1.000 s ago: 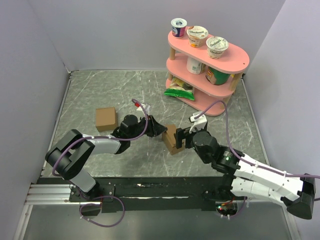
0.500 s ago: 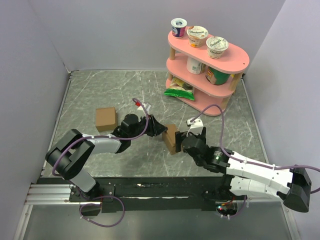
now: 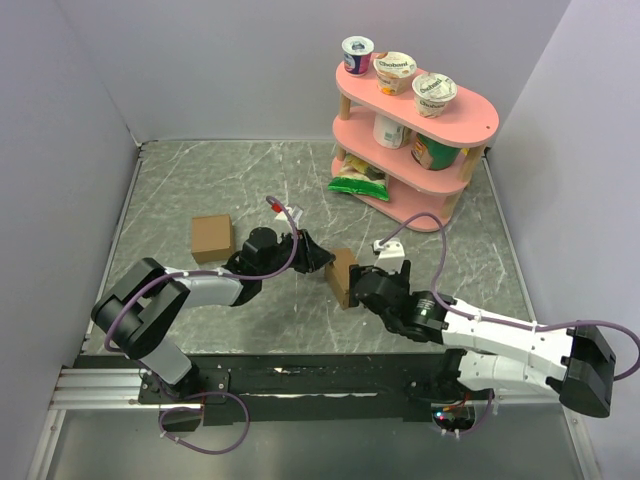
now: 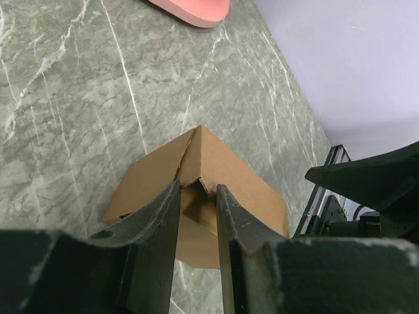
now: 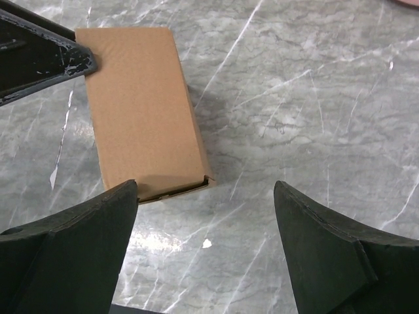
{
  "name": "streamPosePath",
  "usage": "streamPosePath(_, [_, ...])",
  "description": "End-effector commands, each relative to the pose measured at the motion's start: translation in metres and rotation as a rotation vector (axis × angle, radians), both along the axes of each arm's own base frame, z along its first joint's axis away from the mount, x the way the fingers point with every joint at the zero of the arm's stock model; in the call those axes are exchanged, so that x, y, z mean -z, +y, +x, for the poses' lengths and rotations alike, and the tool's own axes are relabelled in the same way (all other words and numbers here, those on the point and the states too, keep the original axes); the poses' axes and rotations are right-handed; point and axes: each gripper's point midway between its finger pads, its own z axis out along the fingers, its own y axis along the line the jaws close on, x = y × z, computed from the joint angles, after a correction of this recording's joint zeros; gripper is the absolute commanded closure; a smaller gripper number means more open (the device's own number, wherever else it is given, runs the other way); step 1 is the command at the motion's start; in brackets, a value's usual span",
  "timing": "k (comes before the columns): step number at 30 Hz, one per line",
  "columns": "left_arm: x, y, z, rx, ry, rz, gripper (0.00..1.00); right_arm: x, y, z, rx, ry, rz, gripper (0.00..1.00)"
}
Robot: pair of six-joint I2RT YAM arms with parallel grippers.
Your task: Fold the paper box
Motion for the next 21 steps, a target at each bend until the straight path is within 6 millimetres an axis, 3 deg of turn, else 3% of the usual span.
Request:
streamPosePath(1, [0.034,0.007,-0.007,0.011,0.065,0.098,0.68,0.026,-0.015,-0.018,-0.007,0.141,-0.102,0.10])
streamPosePath(3, [0.033,0.006,-0.010,0.027,0.060,0.094,0.67,0.031,-0.016,-0.021,-0.010,0.163,-0.114,0.10])
streamPosePath(6, [0.026,0.005,-0.012,0.045,0.045,0.087,0.57,0.037,-0.019,-0.024,-0.002,0.183,-0.123,0.10])
streamPosePath(7, [0.023,0.005,-0.012,0.047,0.042,0.091,0.47,0.037,-0.020,-0.025,0.002,0.185,-0.122,0.10])
streamPosePath(10, [0.007,0.006,-0.008,0.048,0.001,0.090,0.31,0.034,-0.023,-0.024,0.014,0.173,-0.115,0.10])
streamPosePath(13, [-0.004,0.012,-0.002,0.026,-0.027,0.112,0.24,0.031,-0.024,-0.023,0.015,0.160,-0.114,0.10])
streamPosePath(16, [-0.015,0.019,0.009,-0.007,-0.060,0.131,0.24,0.029,-0.024,-0.023,0.010,0.152,-0.108,0.10])
streamPosePath(21, [-0.004,0.024,0.026,-0.026,-0.071,0.238,0.30,0.028,-0.024,-0.022,0.007,0.143,-0.094,0.10])
